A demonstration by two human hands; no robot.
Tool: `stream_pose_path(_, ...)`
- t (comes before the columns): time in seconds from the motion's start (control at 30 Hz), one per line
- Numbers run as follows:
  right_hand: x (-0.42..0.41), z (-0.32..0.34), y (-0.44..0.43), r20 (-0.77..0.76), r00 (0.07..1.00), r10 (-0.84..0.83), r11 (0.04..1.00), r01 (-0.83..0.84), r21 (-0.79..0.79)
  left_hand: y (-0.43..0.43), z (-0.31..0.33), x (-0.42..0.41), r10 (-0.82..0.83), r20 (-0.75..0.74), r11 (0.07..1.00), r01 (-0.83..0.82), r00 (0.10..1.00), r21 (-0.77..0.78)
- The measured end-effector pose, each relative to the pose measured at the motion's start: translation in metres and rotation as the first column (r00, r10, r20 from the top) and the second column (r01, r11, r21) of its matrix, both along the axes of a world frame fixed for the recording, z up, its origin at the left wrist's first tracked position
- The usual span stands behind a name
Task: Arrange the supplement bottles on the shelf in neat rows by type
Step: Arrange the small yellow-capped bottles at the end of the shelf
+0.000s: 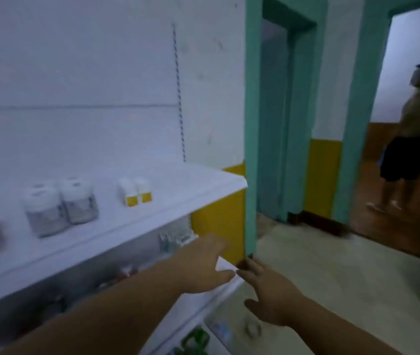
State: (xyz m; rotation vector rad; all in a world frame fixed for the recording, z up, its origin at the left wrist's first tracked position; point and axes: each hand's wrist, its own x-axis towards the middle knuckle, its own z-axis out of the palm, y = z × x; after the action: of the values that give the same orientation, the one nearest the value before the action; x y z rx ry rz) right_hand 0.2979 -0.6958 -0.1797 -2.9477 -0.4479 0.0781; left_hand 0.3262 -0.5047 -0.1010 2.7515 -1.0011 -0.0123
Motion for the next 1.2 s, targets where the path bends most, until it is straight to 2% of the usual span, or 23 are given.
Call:
stream_pose_path(0.1, 0.008, 0.05, 0.029, 0.058, 0.995, 0.087, 0.996, -0.086, -0.014, 0.036, 0.038, -0.016, 0.082, 0.079, 0.996, -0.078, 0.993, -0.051)
stream_pose_path(0.2, 0.015, 0.081, 0.065, 0.124, 0.982, 0.146, 0.989, -0.147, 0.003, 0.073, 0.059, -0.029, 0.179, 0.054, 0.983, -0.176, 0.982, -0.055)
stream_pose_path(0.43, 0.039, 0.106, 0.146, 0.285, 0.918, 0.276, 0.943, -0.316, 0.106, 0.152, 0.069, -0.042, 0.355, 0.049, 0.933, -0.349, 0.934, -0.089)
stream_pose_path(0.57, 0.061, 0.118, 0.19, 0.375, 0.886, 0.272, 0.914, -0.36, 0.189, 0.189, 0.067, -0.04, 0.409, 0.023, 0.905, -0.402, 0.912, -0.139)
stream_pose_path(0.63, 0.077, 0.122, 0.205, 0.42, 0.884, 0.203, 0.914, -0.326, 0.243, 0.2, 0.065, -0.037, 0.413, 0.018, 0.897, -0.403, 0.911, -0.18)
stream_pose_path(0.73, 0.108, 0.13, 0.217, 0.428, 0.904, 0.005, 0.902, -0.189, 0.389, 0.209, 0.063, -0.031, 0.401, -0.021, 0.884, -0.393, 0.916, -0.255)
stream_pose_path(0.9, 0.15, 0.126, 0.229, 0.287, 0.947, -0.145, 0.874, -0.014, 0.486, 0.21, 0.062, -0.018, 0.344, -0.053, 0.871, -0.34, 0.937, -0.353)
stream_pose_path(0.97, 0.158, 0.119, 0.23, 0.278, 0.936, -0.217, 0.832, 0.028, 0.555, 0.21, 0.059, -0.014, 0.32, -0.039, 0.875, -0.311, 0.946, -0.371)
stream_pose_path(1.1, 0.157, 0.109, 0.223, 0.284, 0.88, -0.381, 0.688, 0.065, 0.723, 0.21, 0.051, -0.009, 0.275, -0.008, 0.877, -0.254, 0.961, -0.407)
stream_pose_path(1.2, 0.15, 0.11, 0.219, 0.258, 0.876, -0.406, 0.635, 0.067, 0.77, 0.203, 0.047, -0.008, 0.285, -0.025, 0.845, -0.263, 0.958, -0.465)
